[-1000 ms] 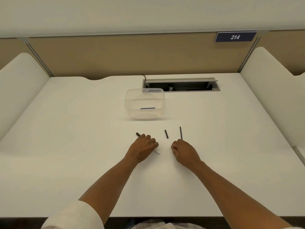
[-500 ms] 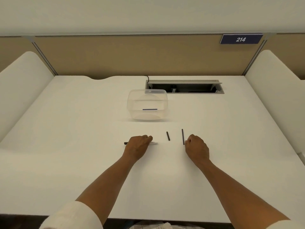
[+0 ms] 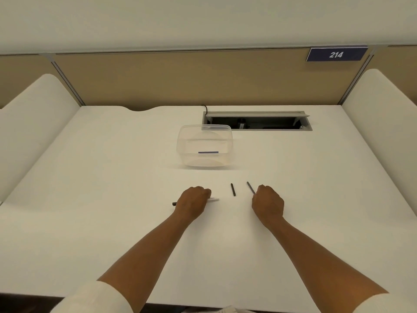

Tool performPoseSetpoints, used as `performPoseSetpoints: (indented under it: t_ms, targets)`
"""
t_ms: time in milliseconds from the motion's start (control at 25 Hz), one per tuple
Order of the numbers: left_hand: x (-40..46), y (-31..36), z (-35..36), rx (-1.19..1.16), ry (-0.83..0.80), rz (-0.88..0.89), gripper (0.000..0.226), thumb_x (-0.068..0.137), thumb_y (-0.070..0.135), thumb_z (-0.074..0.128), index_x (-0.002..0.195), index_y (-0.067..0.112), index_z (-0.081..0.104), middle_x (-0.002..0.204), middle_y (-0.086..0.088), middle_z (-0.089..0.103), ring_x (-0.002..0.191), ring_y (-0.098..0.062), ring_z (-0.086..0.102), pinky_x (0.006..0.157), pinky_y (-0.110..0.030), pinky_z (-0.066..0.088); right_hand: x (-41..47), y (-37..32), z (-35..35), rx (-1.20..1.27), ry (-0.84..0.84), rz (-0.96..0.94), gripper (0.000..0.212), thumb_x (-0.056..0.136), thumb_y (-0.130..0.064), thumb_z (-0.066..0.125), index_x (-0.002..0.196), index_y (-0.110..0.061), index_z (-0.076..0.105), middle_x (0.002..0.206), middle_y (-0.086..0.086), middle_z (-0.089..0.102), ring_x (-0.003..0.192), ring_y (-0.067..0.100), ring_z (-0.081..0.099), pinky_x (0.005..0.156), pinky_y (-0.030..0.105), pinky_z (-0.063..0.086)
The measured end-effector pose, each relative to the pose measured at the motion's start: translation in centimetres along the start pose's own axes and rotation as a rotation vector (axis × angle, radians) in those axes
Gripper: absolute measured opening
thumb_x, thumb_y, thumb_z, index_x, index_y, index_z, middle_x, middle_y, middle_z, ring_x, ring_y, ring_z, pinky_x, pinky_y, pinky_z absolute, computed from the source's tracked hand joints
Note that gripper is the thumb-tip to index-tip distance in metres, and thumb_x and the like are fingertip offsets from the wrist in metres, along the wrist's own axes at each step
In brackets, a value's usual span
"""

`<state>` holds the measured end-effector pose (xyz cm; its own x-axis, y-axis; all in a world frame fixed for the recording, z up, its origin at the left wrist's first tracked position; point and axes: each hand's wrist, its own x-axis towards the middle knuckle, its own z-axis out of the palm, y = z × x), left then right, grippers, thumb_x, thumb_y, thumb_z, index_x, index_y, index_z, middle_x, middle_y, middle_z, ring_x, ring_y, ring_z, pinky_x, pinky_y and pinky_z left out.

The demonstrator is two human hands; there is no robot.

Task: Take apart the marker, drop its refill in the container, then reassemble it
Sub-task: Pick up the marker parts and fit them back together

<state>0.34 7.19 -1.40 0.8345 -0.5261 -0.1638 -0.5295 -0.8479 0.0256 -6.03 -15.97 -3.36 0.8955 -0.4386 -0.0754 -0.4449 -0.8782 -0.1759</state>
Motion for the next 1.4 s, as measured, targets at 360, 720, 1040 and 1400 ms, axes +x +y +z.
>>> performPoseSetpoints:
  t_ms: [360, 720, 1040, 1400]
  targets:
    - [0.6, -1.5, -0.1, -0.197, 0.059, -0.008, 0.026, 0.089, 0.008, 0.047, 0.101, 0.026, 0.061, 0.094, 0.002, 0.067, 0.08, -0.026, 0.059, 0.062, -0.033, 0.04, 0.1, 0.2, -0.9, 0.223, -0.07, -0.262, 0.009, 0.098, -0.02, 0.039, 0.09, -0.017, 0.044, 0.082, -0.001, 0.056, 0.071, 0.024, 0.051, 0.063, 0.033, 0.04]
    - [1.1, -1.3, -1.2, -0.289, 0.115, 0.018, 0.017, 0.094, 0.014, 0.049, 0.097, 0.026, 0.061, 0.089, 0.006, 0.065, 0.08, -0.022, 0.057, 0.062, -0.033, 0.042, 0.2, -1.5, -0.7, 0.448, -0.117, -0.437, 0.012, 0.094, -0.018, 0.049, 0.094, -0.022, 0.061, 0.088, -0.011, 0.06, 0.082, 0.013, 0.053, 0.075, 0.035, 0.047]
    - [1.0, -1.5, -1.2, -0.281, 0.113, 0.001, 0.016, 0.094, 0.014, 0.049, 0.094, 0.026, 0.06, 0.085, 0.006, 0.064, 0.076, -0.023, 0.056, 0.061, -0.035, 0.043, 0.4, -1.5, -0.3, 0.447, -0.119, -0.473, 0.013, 0.094, -0.017, 0.051, 0.092, -0.024, 0.061, 0.087, -0.012, 0.059, 0.081, 0.012, 0.053, 0.074, 0.033, 0.047]
    - [1.3, -1.0, -1.8, -0.283, 0.135, 0.027, 0.013, 0.094, 0.017, 0.054, 0.095, 0.027, 0.062, 0.086, 0.008, 0.063, 0.078, -0.019, 0.056, 0.061, -0.031, 0.04, 1.2, -1.7, -1.3, 0.529, -0.113, -0.502, 0.013, 0.088, -0.012, 0.058, 0.088, -0.025, 0.062, 0.084, -0.007, 0.06, 0.079, 0.013, 0.053, 0.074, 0.032, 0.046]
